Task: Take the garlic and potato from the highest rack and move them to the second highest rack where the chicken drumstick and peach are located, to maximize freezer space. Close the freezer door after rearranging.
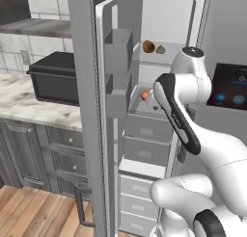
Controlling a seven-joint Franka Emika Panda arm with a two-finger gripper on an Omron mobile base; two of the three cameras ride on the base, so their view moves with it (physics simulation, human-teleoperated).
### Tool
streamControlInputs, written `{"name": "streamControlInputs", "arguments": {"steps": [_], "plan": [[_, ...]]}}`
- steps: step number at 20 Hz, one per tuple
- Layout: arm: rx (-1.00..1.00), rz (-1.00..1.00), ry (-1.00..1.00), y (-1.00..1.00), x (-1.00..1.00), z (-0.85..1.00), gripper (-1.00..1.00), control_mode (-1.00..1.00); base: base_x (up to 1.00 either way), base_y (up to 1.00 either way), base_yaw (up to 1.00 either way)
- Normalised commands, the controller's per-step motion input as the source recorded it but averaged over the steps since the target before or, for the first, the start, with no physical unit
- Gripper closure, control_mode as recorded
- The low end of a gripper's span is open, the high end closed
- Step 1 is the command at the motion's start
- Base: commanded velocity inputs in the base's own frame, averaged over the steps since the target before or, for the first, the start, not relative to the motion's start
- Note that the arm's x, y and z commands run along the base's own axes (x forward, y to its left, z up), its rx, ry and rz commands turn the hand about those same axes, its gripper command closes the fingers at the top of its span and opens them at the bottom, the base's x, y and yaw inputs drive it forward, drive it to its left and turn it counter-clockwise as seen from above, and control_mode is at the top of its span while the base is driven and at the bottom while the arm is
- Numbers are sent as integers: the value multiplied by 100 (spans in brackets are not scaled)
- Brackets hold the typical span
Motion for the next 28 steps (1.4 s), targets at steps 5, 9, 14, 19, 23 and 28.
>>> {"name": "streamControlInputs", "arguments": {"steps": [5,9,14,19,23,28], "plan": [[12,2,-9,30,1,2,-100,-100,0,0,0],[0,0,-12,79,-2,11,-100,-100,0,0,0],[1,0,-11,65,1,19,-100,-100,0,0,0],[8,0,0,50,34,8,-100,-100,0,0,0],[4,0,0,33,16,12,-100,-100,0,0,0],[0,0,-19,-20,-2,41,-100,-100,0,0,0]]}}
